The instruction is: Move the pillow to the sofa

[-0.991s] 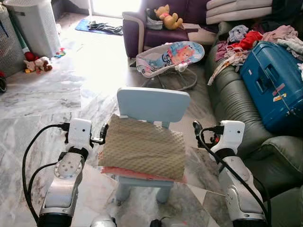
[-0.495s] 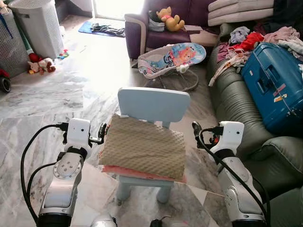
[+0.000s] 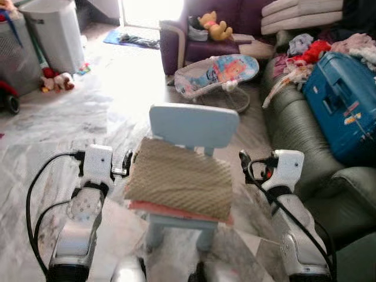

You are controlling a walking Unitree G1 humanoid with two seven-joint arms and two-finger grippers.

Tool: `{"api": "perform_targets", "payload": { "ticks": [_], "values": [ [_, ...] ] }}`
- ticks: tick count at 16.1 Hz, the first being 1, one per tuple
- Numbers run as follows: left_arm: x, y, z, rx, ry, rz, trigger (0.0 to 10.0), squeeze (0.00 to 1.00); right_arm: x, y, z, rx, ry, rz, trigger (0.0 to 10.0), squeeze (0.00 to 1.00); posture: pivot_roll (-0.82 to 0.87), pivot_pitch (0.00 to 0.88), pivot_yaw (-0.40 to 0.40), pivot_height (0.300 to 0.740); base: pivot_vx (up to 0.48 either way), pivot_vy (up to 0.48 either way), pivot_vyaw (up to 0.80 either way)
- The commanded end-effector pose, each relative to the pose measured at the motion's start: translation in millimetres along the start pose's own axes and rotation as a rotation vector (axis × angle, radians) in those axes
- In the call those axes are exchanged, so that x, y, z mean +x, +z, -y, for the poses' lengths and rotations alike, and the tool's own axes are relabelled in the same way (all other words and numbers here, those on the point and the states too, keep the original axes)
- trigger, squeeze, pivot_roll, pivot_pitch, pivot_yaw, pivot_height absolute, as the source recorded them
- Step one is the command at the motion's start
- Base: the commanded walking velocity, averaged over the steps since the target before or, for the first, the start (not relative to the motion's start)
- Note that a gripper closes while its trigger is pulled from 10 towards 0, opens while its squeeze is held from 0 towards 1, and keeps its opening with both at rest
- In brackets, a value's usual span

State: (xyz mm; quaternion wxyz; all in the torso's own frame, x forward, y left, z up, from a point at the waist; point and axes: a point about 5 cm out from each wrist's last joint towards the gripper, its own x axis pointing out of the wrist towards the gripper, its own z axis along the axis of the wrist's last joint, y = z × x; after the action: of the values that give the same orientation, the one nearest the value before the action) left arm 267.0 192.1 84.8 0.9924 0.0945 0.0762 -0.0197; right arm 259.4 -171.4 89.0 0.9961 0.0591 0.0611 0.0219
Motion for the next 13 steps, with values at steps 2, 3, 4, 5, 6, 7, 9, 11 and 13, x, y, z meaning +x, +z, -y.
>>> {"api": "perform_targets", "payload": {
  "ticks": [2, 3, 4, 5, 6, 7, 9, 11, 13],
  "values": [
    [1.4, 1, -1.7, 0.015, 0.014, 0.001, 10.0, 0.0, -0.8, 2, 1.3, 0.002, 0.003, 0.005, 10.0, 0.0, -0.02, 0.0, -0.078, 0.618, 0.0, 0.0, 0.0],
    [1.6, 2, -2.5, 0.023, 0.025, 0.008, 10.0, 0.0, -0.7, 2, 1.3, 0.003, 0.004, 0.005, 10.0, 0.0, -0.02, 0.0, -0.078, 0.618, 0.0, 0.0, 0.0],
    [2.1, 2, -5.6, 0.042, 0.051, 0.012, 10.0, 0.0, -0.9, 2, 1.0, 0.005, 0.007, 0.006, 10.0, 0.0, -0.01, 0.0, -0.079, 0.618, 0.0, 0.0, 0.0],
    [2.2, 2, -7.9, 0.045, 0.062, 0.009, 10.0, 0.0, -1.1, 2, 0.9, 0.009, 0.009, 0.008, 10.0, 0.0, -0.01, 0.0, -0.08, 0.618, 0.0, 0.0, 0.0],
    [2.1, 2, -8.7, 0.044, 0.064, 0.009, 10.0, 0.0, -1.1, 2, 0.6, 0.013, 0.013, 0.009, 10.0, 0.0, -0.01, 0.0, -0.08, 0.618, 0.0, 0.0, 0.0],
    [1.5, 2, -10.9, 0.051, 0.078, 0.009, 10.0, 0.0, -1.1, 2, 0.2, 0.018, 0.02, 0.011, 10.0, 0.0, -0.01, 0.0, -0.08, 0.618, 0.0, 0.0, 0.0],
    [1.4, 3, -13.8, 0.056, 0.1, 0.013, 10.0, 0.0, -0.9, 2, -0.4, 0.022, 0.03, 0.012, 10.0, 0.0, -0.01, 0.0, -0.08, 0.618, 0.0, 0.0, 0.0],
    [1.8, 4, -15.7, 0.063, 0.121, 0.016, 10.0, 0.0, -0.9, 2, -0.9, 0.026, 0.035, 0.011, 10.0, 0.0, -0.01, 0.0, -0.078, 0.618, 0.0, 0.0, 0.0],
    [2.5, 4, -15.2, 0.059, 0.114, 0.019, 10.0, 0.0, -0.6, 2, -1.8, 0.03, 0.044, 0.01, 10.0, 0.0, -0.02, 0.0, -0.078, 0.618, 0.0, 0.0, 0.0]
  ]
}}
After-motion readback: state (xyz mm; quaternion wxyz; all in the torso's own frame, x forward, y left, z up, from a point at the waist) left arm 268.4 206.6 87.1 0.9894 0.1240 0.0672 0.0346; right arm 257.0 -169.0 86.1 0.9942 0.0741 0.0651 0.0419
